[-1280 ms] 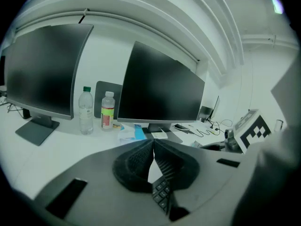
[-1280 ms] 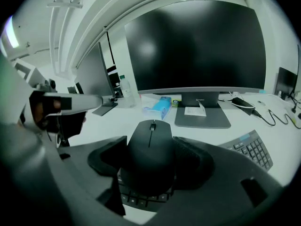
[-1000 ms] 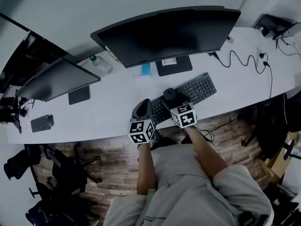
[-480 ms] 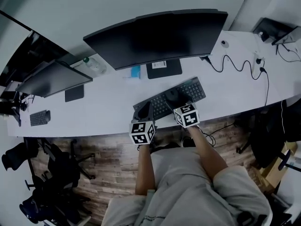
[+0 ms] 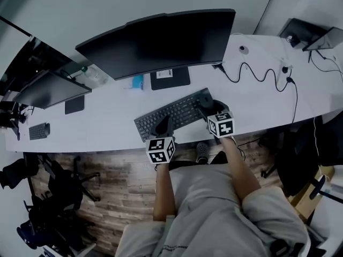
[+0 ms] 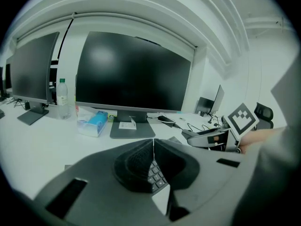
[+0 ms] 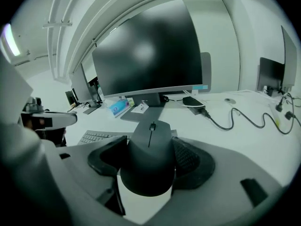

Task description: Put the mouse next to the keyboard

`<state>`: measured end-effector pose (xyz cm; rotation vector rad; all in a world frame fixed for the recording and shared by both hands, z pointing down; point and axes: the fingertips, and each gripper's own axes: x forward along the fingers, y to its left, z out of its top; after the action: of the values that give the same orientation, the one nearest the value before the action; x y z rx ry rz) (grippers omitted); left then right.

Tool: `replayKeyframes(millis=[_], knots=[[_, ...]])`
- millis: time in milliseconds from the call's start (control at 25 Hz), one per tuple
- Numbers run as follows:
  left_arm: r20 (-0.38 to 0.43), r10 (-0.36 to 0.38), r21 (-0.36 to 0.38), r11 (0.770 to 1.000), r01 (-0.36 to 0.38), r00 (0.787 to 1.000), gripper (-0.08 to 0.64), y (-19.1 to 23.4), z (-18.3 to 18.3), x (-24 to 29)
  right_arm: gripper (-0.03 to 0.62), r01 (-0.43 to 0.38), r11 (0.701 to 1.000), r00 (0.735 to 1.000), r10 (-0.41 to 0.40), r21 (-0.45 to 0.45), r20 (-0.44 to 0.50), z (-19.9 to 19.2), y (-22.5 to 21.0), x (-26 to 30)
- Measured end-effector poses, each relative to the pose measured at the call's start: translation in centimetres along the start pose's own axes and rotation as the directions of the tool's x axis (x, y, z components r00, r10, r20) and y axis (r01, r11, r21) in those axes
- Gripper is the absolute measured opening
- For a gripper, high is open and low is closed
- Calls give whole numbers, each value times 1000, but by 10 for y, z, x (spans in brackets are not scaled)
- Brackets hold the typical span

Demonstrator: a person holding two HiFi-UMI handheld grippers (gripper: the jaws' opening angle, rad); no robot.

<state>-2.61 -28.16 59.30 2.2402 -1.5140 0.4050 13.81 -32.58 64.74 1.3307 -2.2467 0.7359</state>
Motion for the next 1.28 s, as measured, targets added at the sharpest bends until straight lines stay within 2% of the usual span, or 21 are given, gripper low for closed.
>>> replayKeyframes(millis=[200, 440, 640, 1000, 1280], knots=[[-26, 20, 23, 1000, -20, 999, 25, -9, -1, 0, 311, 110, 994, 993, -110, -3, -32, -21, -71, -20], [-27, 46, 24, 999, -45, 999, 25, -11, 2, 0, 311, 194, 980, 978, -189, 51, -85, -48, -118, -27], [-33, 43, 41, 998, -42, 999, 25, -19, 5, 2, 311, 197, 979, 976, -192, 45, -105, -57, -125, -24], [-22, -4, 63, 998, 5, 1000, 25, -58, 8, 6, 313, 161, 987, 980, -160, -2, -114, -47, -122, -8], [-26, -12, 19, 1000, 12, 1000, 25, -79, -9, -3, 311, 155, 988, 978, -156, -18, -135, -42, -123, 9]])
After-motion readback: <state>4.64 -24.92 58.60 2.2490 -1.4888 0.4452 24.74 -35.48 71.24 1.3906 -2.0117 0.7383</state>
